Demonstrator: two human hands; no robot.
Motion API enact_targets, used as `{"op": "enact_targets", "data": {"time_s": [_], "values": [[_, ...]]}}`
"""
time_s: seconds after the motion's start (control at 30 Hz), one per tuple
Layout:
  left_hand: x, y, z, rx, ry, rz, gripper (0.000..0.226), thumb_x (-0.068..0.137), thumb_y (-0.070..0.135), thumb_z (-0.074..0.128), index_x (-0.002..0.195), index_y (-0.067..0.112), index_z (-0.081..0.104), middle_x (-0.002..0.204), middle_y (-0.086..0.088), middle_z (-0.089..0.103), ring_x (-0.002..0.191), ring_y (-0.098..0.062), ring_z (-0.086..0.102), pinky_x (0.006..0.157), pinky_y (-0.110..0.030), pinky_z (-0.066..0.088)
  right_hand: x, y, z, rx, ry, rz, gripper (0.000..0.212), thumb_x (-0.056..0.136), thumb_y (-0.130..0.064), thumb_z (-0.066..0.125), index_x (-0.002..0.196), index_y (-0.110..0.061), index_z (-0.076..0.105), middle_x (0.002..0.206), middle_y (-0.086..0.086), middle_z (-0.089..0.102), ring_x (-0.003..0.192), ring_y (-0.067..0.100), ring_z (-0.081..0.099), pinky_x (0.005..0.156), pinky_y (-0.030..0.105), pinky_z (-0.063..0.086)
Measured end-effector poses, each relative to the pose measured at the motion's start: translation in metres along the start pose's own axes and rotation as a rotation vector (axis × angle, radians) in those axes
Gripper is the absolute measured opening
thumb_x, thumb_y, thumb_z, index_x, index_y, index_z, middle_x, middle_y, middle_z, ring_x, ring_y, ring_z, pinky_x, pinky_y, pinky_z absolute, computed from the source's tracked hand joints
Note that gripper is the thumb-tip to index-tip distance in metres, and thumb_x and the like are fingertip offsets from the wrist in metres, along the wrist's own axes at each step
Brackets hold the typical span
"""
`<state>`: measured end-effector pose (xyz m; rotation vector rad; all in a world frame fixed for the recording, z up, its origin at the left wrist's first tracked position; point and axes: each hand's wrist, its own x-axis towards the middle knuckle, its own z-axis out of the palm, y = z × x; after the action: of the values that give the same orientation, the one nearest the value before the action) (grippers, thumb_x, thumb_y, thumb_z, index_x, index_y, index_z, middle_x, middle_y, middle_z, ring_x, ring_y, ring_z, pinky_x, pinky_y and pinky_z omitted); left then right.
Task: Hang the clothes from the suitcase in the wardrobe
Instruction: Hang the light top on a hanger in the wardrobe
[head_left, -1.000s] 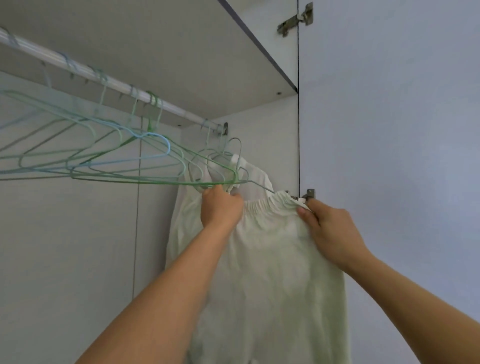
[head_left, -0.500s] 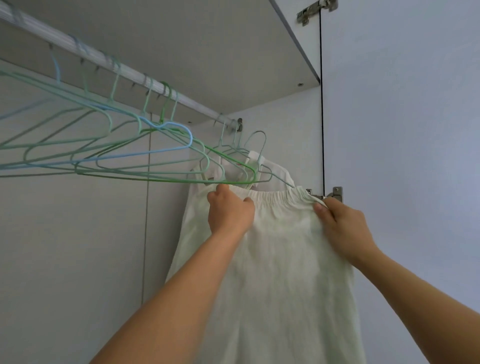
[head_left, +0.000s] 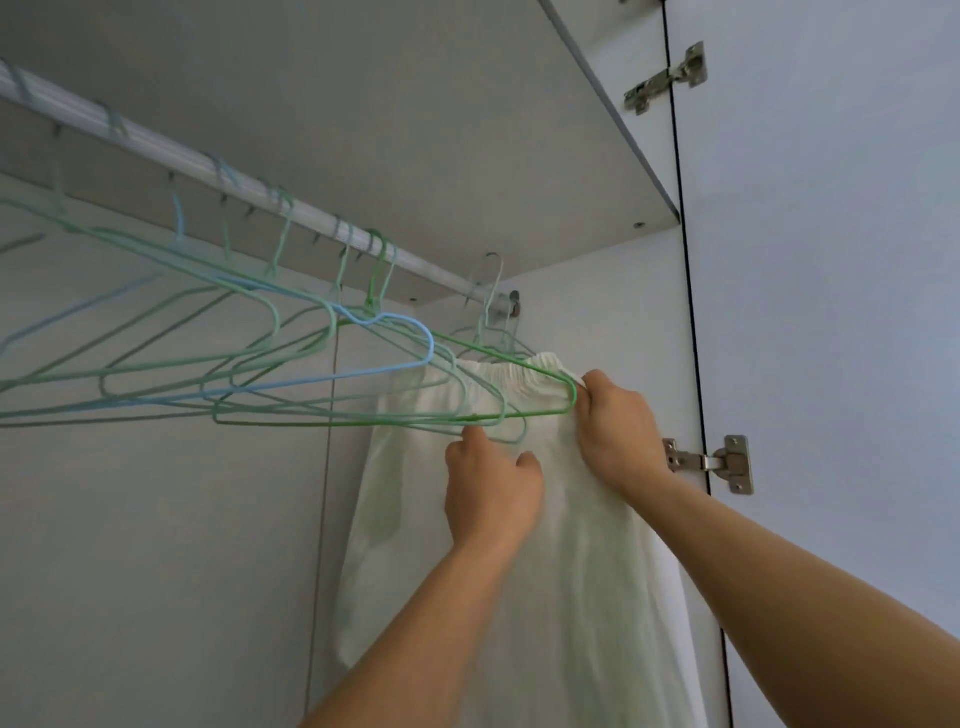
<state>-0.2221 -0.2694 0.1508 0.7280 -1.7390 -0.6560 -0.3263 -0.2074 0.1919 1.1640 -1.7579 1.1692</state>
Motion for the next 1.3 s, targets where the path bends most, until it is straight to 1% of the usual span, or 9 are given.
{"op": "enact_targets", "data": {"time_s": [0.2, 0.3, 0.6, 0.73, 0.8, 0.87, 1.07, 1.17, 1.3], "values": [[-0.001, 0.000, -0.004, 0.016, -0.010, 0.059, 0.057, 0.091, 0.029, 0.057, 0.142, 0.009, 0.038, 0.138, -0.005, 0.044, 0.125, -0.023, 0.047, 0.098, -0.029, 0.038, 0.016, -0.014, 0.008, 0.058, -0.037, 0.029, 0.006, 0.094, -0.009, 0.041, 0.088, -0.010, 0.042, 0.089, 0.022, 0.061, 0.086, 0.042, 0.056, 0.064, 0.039, 0.040], [-0.003, 0.001, -0.004, 0.026, -0.022, 0.060, 0.055, 0.093, 0.029, 0.055, 0.141, 0.010, 0.039, 0.140, -0.003, 0.043, 0.127, -0.021, 0.046, 0.097, -0.027, 0.038, 0.015, -0.018, 0.010, 0.044, -0.087, 0.057, 0.007, 0.095, -0.010, 0.040, 0.089, -0.012, 0.044, 0.082, 0.015, 0.056, 0.088, 0.039, 0.056, 0.061, 0.033, 0.032], [-0.007, 0.006, -0.005, -0.023, -0.021, 0.071, 0.058, 0.091, 0.027, 0.057, 0.144, 0.016, 0.036, 0.144, 0.000, 0.041, 0.130, -0.019, 0.044, 0.101, -0.029, 0.038, 0.040, -0.024, 0.007, 0.108, -0.056, 0.116, 0.034, 0.100, -0.024, 0.043, 0.069, -0.011, 0.039, 0.070, 0.008, 0.047, 0.074, 0.031, 0.044, 0.063, 0.034, 0.030], [-0.008, 0.008, -0.010, -0.028, -0.030, 0.061, 0.056, 0.091, 0.028, 0.057, 0.142, 0.015, 0.038, 0.143, 0.002, 0.043, 0.130, -0.018, 0.045, 0.100, -0.027, 0.037, 0.047, -0.035, 0.013, 0.065, -0.170, 0.063, 0.040, 0.099, -0.024, 0.045, 0.061, -0.016, 0.035, 0.080, 0.017, 0.057, 0.086, 0.036, 0.053, 0.063, 0.033, 0.025], [-0.008, 0.007, -0.012, -0.009, -0.031, 0.053, 0.054, 0.091, 0.028, 0.057, 0.140, 0.014, 0.040, 0.141, 0.001, 0.044, 0.129, -0.018, 0.045, 0.100, -0.027, 0.037, 0.042, -0.036, 0.014, 0.014, -0.240, 0.055, 0.034, 0.101, -0.024, 0.042, 0.070, -0.013, 0.047, 0.101, 0.022, 0.064, 0.102, 0.037, 0.056, 0.071, 0.033, 0.031], [-0.008, 0.003, -0.013, 0.016, -0.034, 0.050, 0.052, 0.091, 0.027, 0.056, 0.139, 0.013, 0.041, 0.140, 0.000, 0.044, 0.127, -0.019, 0.046, 0.098, -0.027, 0.037, 0.034, -0.031, 0.011, -0.058, -0.308, 0.065, 0.029, 0.103, -0.021, 0.037, 0.100, -0.005, 0.061, 0.119, 0.020, 0.061, 0.113, 0.035, 0.054, 0.085, 0.032, 0.036], [-0.011, -0.006, -0.016, 0.016, -0.003, 0.033, 0.049, 0.090, 0.024, 0.058, 0.136, 0.013, 0.044, 0.139, -0.001, 0.047, 0.127, -0.019, 0.046, 0.098, -0.027, 0.035, 0.014, -0.009, 0.003, 0.009, -0.148, 0.180, 0.038, 0.096, -0.036, 0.050, 0.127, -0.015, 0.058, 0.125, 0.012, 0.058, 0.115, 0.029, 0.053, 0.093, 0.035, 0.042], [-0.012, -0.004, -0.015, -0.013, 0.007, 0.036, 0.050, 0.091, 0.023, 0.057, 0.138, 0.014, 0.043, 0.139, 0.001, 0.047, 0.126, -0.019, 0.047, 0.097, -0.027, 0.036, 0.004, -0.015, -0.008, 0.130, 0.024, 0.014, 0.028, 0.090, -0.038, 0.061, 0.112, -0.020, 0.066, 0.102, -0.001, 0.060, 0.094, 0.015, 0.057, 0.083, 0.029, 0.044], [-0.016, 0.001, -0.013, -0.038, 0.003, 0.054, 0.049, 0.091, 0.024, 0.058, 0.137, 0.015, 0.044, 0.137, 0.003, 0.048, 0.123, -0.019, 0.050, 0.093, -0.027, 0.038, -0.007, -0.031, -0.013, 0.339, -0.324, -0.044, 0.015, 0.092, -0.027, 0.063, 0.081, -0.017, 0.068, 0.064, -0.007, 0.059, 0.051, 0.000, 0.051, 0.057, 0.014, 0.042]]}}
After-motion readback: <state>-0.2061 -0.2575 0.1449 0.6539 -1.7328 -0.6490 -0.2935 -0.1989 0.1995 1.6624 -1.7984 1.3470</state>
